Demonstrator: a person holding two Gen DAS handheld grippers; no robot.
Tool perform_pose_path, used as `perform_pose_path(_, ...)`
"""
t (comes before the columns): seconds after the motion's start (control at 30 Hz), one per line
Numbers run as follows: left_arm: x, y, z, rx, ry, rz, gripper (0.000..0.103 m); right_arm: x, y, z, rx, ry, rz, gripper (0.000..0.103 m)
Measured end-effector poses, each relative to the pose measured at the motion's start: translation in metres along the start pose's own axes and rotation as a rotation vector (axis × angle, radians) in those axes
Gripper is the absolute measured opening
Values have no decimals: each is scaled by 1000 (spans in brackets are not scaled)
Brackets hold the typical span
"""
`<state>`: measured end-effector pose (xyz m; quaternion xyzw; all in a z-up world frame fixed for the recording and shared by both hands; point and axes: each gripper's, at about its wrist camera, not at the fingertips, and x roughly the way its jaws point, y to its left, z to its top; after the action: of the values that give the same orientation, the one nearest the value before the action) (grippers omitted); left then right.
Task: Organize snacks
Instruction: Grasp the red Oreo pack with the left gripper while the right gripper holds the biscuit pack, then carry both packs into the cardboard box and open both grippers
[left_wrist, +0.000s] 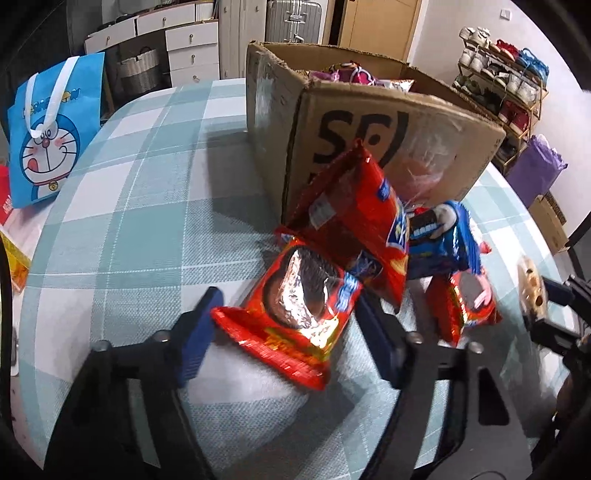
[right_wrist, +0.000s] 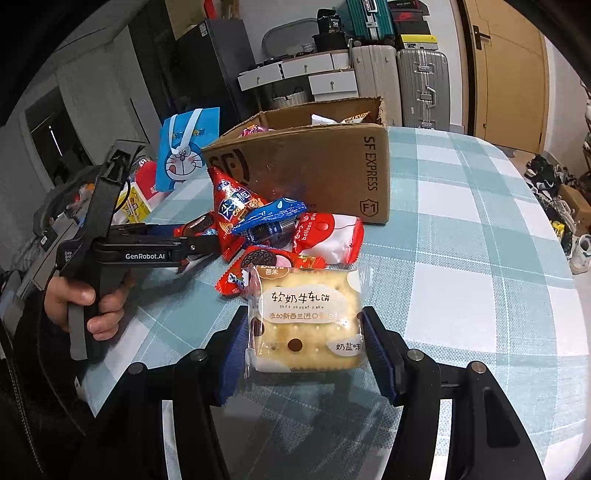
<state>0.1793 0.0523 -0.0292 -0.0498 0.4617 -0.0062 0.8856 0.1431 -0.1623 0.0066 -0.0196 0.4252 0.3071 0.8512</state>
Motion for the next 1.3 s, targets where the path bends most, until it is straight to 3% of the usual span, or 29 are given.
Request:
perform_pose_path(0.07, -3, 2, -3, -9, -8, -26, 56, 0, 0, 0, 1, 0, 3, 60)
perform_pose_path(0.1, -5, 3, -4, -14, -7, -46, 46, 0, 0, 1, 1, -2, 0, 60)
perform_pose_path(0.37, -25, 7, -21, -49, -34, -66, 45, -2, 4, 2, -2, -18, 3, 60)
perform_pose_path(0.73, -77, -2, -28, -67, -130, -85, 45, -15, 11, 2, -4, -60, 4, 60)
perform_pose_path(1.3, -108, -7, -5, -86, -210, -101, 45, -31, 5, 21, 1, -147, -1, 60)
